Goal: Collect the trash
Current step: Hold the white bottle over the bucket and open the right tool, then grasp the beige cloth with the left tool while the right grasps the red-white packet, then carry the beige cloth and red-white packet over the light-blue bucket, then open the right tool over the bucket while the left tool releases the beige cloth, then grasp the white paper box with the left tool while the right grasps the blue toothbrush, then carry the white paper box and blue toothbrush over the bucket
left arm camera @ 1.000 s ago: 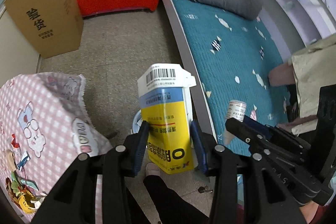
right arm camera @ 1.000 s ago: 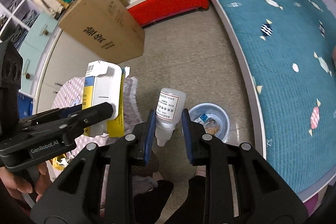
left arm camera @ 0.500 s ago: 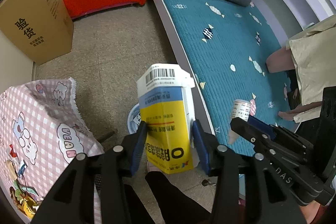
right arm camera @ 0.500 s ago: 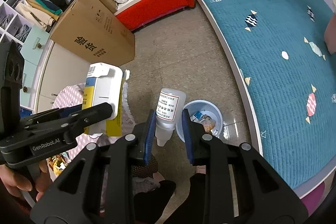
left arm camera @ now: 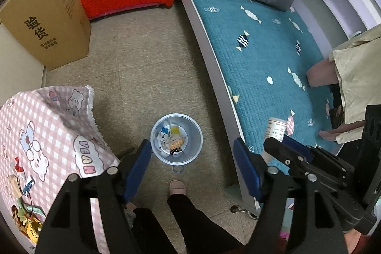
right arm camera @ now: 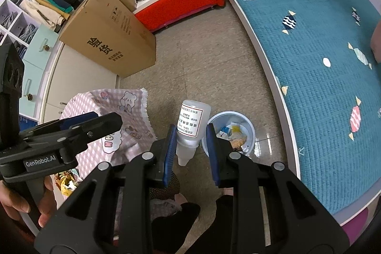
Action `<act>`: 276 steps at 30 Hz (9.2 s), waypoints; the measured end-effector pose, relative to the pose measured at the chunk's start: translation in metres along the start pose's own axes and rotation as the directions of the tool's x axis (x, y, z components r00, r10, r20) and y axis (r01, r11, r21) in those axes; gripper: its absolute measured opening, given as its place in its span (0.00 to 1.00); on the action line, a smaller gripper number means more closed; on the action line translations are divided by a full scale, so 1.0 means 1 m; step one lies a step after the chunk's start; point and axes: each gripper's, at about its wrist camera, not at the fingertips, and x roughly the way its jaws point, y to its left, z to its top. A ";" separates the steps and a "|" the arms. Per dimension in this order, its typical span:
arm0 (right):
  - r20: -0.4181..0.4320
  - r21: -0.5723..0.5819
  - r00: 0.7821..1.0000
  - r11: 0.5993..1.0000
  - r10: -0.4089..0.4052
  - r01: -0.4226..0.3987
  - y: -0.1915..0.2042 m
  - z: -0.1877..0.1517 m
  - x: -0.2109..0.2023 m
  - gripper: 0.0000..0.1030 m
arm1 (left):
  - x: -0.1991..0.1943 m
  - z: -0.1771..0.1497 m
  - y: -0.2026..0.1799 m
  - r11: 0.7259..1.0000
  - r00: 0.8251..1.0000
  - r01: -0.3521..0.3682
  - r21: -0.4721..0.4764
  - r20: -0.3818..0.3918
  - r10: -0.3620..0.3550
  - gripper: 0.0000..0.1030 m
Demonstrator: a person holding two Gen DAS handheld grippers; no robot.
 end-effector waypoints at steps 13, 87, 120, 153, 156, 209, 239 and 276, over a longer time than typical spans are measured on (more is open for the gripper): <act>-0.020 -0.050 1.000 0.999 0.020 -0.021 0.027 -0.003 0.009 0.25 | -0.019 -0.017 0.034 0.997 0.999 -0.038 -0.071 0.032 0.040 0.69; -0.252 -0.587 0.964 0.806 -0.087 -0.081 0.472 -0.126 0.269 0.36 | -0.072 -0.190 0.504 0.863 0.987 -0.137 -0.486 0.002 0.158 0.09; 0.008 -0.272 0.999 0.962 0.039 -0.036 0.150 0.028 0.030 0.22 | -0.059 -0.025 0.130 0.988 0.986 -0.055 -0.142 0.147 0.076 0.09; 0.027 -0.077 0.999 0.997 0.025 -0.023 0.031 0.034 -0.008 0.49 | -0.005 0.002 0.009 0.998 0.998 -0.044 0.049 0.055 0.041 0.10; 0.024 -0.071 0.999 0.997 0.027 -0.025 0.029 0.035 -0.007 0.49 | -0.003 0.003 0.007 0.998 0.998 -0.045 0.054 0.053 0.042 0.10; -0.067 -0.221 0.998 0.975 0.008 -0.022 0.144 -0.004 0.047 0.53 | -0.034 -0.061 0.149 0.978 0.995 -0.088 -0.189 0.039 0.097 0.50; -0.192 -0.883 0.968 0.458 -0.161 -0.099 0.467 -0.174 0.239 0.54 | -0.104 -0.241 0.485 0.811 0.987 -0.145 -0.566 -0.021 0.162 0.50; -0.218 -0.165 0.975 0.984 0.032 -0.069 0.293 -0.190 0.123 0.13 | -0.007 -0.230 0.288 0.966 0.968 0.054 0.254 -0.251 0.012 0.50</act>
